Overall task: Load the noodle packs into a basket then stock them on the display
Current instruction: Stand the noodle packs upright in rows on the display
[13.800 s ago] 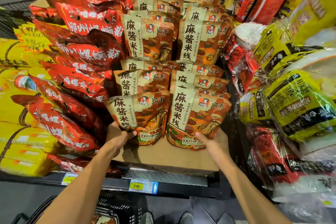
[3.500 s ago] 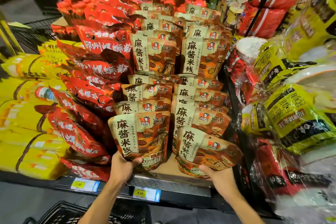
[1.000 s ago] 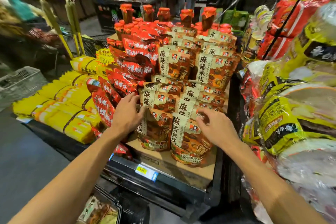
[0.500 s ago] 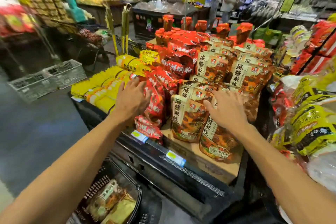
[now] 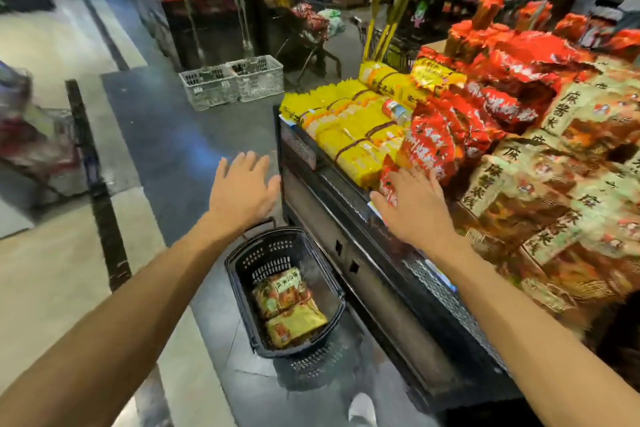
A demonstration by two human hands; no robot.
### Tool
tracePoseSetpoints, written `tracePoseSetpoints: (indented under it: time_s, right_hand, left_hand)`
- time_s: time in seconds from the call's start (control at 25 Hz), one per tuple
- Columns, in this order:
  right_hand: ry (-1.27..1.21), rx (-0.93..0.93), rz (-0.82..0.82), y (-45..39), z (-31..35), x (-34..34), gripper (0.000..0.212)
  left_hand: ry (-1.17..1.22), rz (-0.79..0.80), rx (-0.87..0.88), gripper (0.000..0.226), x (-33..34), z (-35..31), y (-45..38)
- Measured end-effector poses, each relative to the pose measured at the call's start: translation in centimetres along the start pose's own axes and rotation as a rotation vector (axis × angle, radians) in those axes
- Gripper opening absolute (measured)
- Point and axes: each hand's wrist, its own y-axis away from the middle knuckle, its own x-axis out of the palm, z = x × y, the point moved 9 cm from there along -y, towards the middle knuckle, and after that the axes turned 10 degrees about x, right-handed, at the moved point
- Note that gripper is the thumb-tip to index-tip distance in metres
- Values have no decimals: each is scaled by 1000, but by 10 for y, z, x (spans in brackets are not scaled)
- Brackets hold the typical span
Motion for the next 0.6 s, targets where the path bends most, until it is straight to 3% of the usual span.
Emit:
tracePoseSetpoints:
  time_s: [0.28,0.6]
  right_hand:
    - [75,-115,174,-2,77,96,74]
    - [108,-133,324,-45,99,194,72]
  left_hand:
    - [-63,161,-129,62,58,86,39]
    - [-113,285,-155,65,122,142,3]
